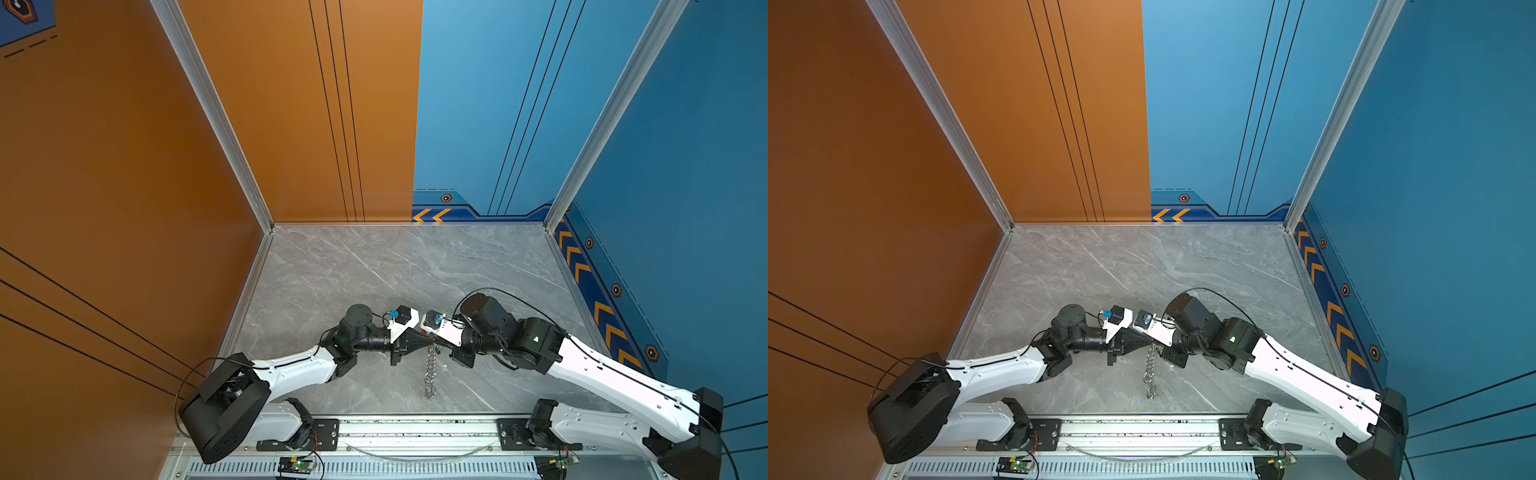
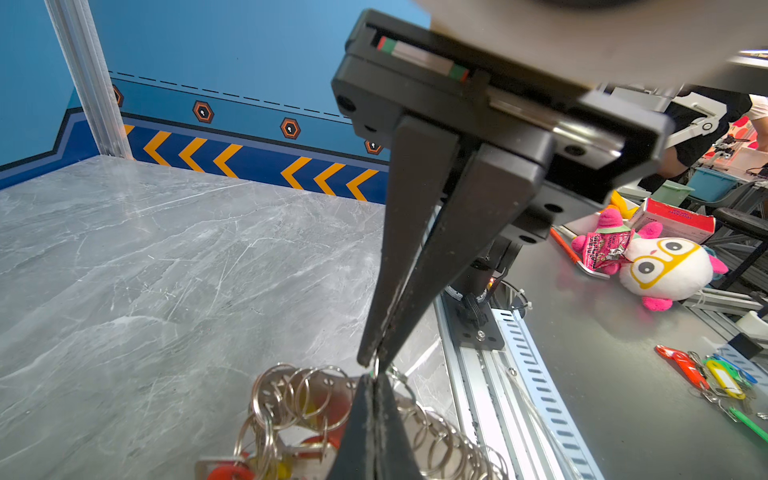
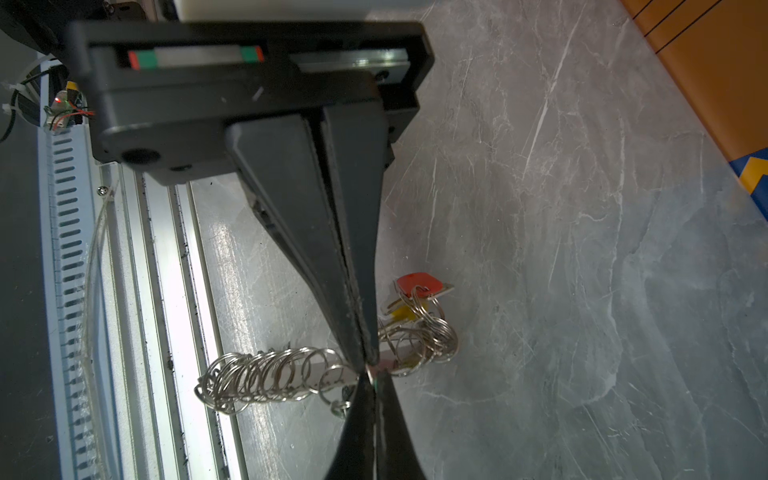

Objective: Put the keys on the keyring

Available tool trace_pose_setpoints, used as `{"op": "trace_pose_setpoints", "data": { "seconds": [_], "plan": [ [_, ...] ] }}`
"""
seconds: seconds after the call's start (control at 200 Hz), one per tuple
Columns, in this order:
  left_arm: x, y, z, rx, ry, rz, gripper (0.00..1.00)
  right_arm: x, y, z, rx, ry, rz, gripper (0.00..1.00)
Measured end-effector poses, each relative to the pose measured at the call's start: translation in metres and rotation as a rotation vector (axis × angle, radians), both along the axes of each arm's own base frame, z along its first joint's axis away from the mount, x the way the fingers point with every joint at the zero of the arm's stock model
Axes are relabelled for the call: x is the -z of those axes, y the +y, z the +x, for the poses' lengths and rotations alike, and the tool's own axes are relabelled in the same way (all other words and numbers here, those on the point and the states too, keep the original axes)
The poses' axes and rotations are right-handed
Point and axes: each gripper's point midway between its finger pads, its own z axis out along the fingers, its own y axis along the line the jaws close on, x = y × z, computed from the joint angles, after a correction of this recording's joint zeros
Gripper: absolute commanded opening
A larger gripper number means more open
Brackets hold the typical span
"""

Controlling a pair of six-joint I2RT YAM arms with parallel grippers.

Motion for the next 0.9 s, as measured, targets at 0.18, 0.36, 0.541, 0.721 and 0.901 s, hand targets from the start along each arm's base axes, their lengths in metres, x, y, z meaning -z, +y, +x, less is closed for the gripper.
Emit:
{"op": "trace_pose_setpoints", "data": {
  "seconds": [0.18,0.36,0.541,0.721,0.901],
  "plan": [
    [0.0,0.0,0.002,-0.009,-0.002,0.0,0.02,-0.001,0.0,0.002,0.01,0.002,0.007,0.0],
    [0.0,0.001,0.006,-0.034,0.003,0.002,0.14,0.0,0.001,0.004,0.016,-0.002,0.015,0.0],
    [0.0,0.001,0.008,-0.041,0.002,0.002,0.18,-0.001,0.001,0.004,0.016,-0.003,0.018,0.0],
    [0.0,0.001,0.008,-0.041,0.001,0.0,0.2,-0.005,0.001,0.006,0.022,-0.018,0.037,0.0],
    [-0.005,0.002,0.009,-0.039,0.007,-0.018,0.15,-0.012,0.001,0.008,0.026,-0.035,0.065,0.0]
  ]
}}
